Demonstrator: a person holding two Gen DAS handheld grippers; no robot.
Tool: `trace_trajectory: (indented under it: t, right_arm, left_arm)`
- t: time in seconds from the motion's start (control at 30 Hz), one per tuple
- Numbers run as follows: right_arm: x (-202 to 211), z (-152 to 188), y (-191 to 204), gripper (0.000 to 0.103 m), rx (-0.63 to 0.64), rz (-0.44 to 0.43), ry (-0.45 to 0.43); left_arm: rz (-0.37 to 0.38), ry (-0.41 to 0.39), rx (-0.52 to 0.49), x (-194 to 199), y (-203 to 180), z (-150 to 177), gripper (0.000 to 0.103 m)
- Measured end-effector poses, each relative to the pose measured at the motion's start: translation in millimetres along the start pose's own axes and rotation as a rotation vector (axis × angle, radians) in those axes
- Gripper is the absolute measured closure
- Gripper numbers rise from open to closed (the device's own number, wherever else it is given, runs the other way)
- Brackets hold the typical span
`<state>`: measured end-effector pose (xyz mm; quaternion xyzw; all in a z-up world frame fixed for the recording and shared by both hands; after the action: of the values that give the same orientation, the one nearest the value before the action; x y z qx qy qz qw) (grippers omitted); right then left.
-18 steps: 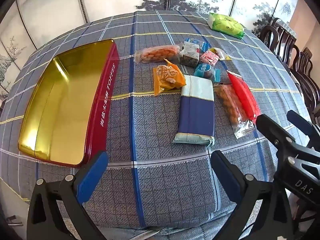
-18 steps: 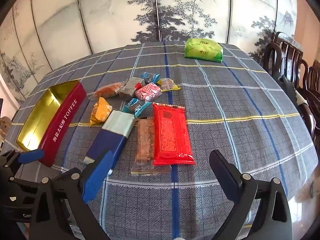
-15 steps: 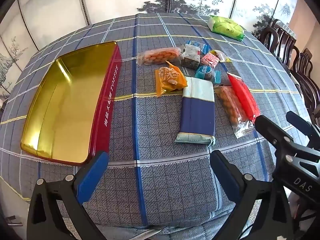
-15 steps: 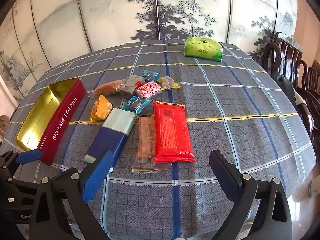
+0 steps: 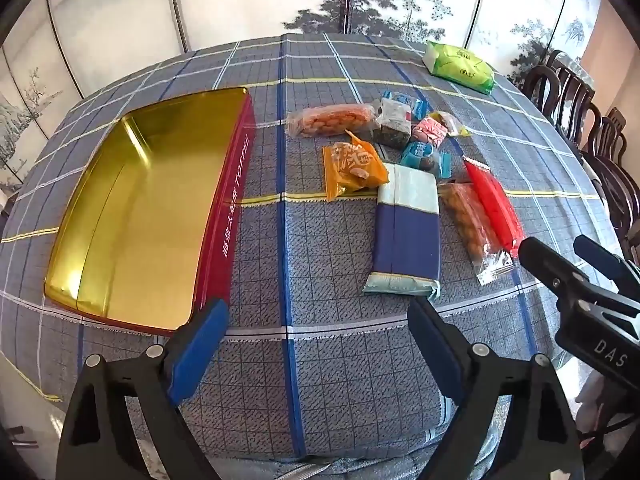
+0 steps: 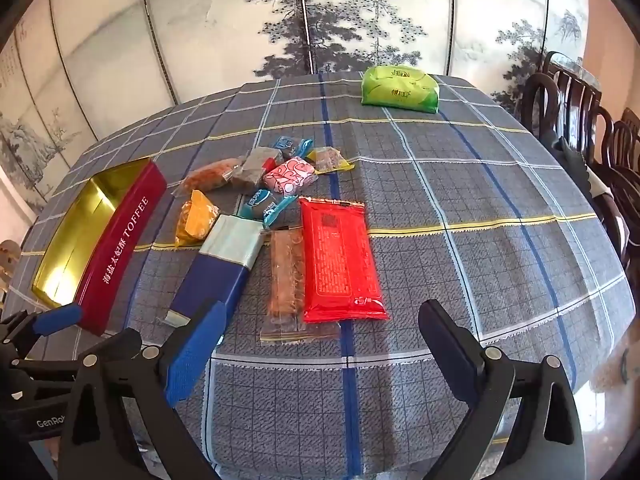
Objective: Organize snacks
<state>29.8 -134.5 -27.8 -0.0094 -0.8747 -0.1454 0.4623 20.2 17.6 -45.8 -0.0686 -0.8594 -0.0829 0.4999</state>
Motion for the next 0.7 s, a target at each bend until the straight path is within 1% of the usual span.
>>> trace_trajectory:
  t: [0.1, 0.17, 0.3, 0.37, 0.47, 0.57, 0.7]
  right_arm:
    - [-1.6, 0.1, 0.3, 0.006, 0.001, 0.001, 0.001]
    - [-3.1, 0.6, 1.4, 0.006, 0.000, 0.001, 0.004]
    - [-3.6, 0.1, 2.2, 0.006, 0.001, -0.004, 0.003]
    - [-3.2, 0.4, 2.4, 0.006, 0.000, -0.011, 0.005]
    - [-2.7, 0.6, 2.5, 0.006, 0.006, -0.008, 0.002]
    - [-2.6, 0.9, 2.9, 0.006, 0.009, -0.005, -0.001]
    - [-2.2, 1.1, 2.8, 0.006, 0.014, -0.003, -0.001]
  left_arm:
    - [-0.009, -0.034, -0.002, 4.6, 0.8, -2.6, 0.013]
    - [-0.020, -0.042, -0.005, 5.4, 1.5, -3.5, 0.013]
    - [0.005, -0.032, -0.006, 2.8, -0.5, -3.1, 0.013]
    - [-0.012, -0.033, -0.014, 3.7, -2.7, -2.6, 0.013]
    - [-0.010, -0.029, -0.017, 3.8, -4.5, -2.6, 0.013]
    - [-0.030, -0.021, -0.023, 3.0, -5.5, -1.5, 0.013]
    - [-0.032, -0.017, -0.012, 2.9, -4.0, -0.7, 0.013]
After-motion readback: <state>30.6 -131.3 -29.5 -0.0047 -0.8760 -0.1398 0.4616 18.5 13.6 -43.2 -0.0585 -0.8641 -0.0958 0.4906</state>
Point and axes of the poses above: each gripper's, at about its wrist camera, not at the fingertips, and x roughly against the way its jaws point, y to its left, z to its underside, the point moved 6 cm from there along -x, roughly the way its jaws point, and after that the axes turned 11 degrees about -x, right-handed, at the moved point
